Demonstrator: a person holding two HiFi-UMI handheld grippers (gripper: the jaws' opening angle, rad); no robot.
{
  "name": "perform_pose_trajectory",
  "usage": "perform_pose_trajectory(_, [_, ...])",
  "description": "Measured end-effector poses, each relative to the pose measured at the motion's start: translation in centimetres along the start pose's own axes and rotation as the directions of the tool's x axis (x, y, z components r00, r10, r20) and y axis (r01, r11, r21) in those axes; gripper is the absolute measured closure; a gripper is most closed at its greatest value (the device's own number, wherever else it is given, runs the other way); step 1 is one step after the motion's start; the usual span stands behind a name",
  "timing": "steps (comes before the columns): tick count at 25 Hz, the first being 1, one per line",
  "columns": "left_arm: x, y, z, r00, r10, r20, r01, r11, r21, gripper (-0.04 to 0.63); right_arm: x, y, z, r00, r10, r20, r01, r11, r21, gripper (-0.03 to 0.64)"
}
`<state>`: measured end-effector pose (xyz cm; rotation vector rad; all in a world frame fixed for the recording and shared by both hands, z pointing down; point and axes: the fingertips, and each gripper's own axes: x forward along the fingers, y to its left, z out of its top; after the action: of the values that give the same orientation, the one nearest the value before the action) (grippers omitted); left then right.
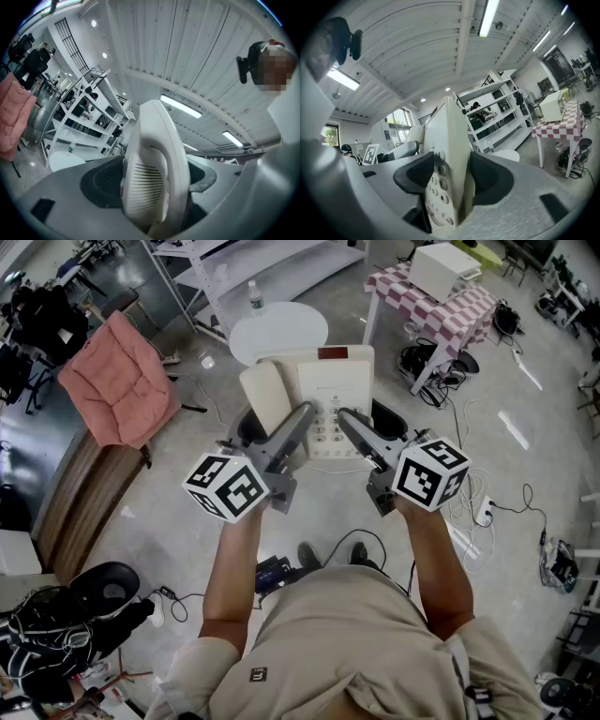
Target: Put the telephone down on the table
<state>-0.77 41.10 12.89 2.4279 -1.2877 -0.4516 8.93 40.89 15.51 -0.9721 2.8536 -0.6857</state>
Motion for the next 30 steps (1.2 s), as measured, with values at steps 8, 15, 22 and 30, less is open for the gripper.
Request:
perform_pose_trajectory(8, [-0.5, 0.5, 0.1, 0.999, 0.014, -0.033, -0.014, 1.000, 0.001, 0.229, 0.6, 0.3, -0.4, 1.000, -0.005, 0.003, 0.005, 1.000, -0.001, 0.391])
perform_pose_trajectory(15, [-0.7, 2.2, 0.3, 1.000, -0.014, -0.017, 0.013, 1.000, -0.010, 0.229, 2.0, 0.7, -0.8, 1.000, -0.016, 0.008, 0.016, 1.000, -0.001, 0.391])
perform_pose_trajectory(22, [-0.8, 4.4, 1.0, 1.000, -0.020, -0.014, 0.019, 1.000, -0.014, 0.229, 4.2, 0.8, -1.0, 0.999, -0.033, 0.015, 0.033, 0.999, 0.000, 0.387])
perform_pose_trajectory(30, [0.0, 6.6, 0.9, 1.000, -0.013, -0.023, 0.013, 1.000, -0.015, 0.229, 6.3, -0.2, -1.4, 0.999, -0.041, 0.012, 0.041, 0.999, 0.004, 0.387])
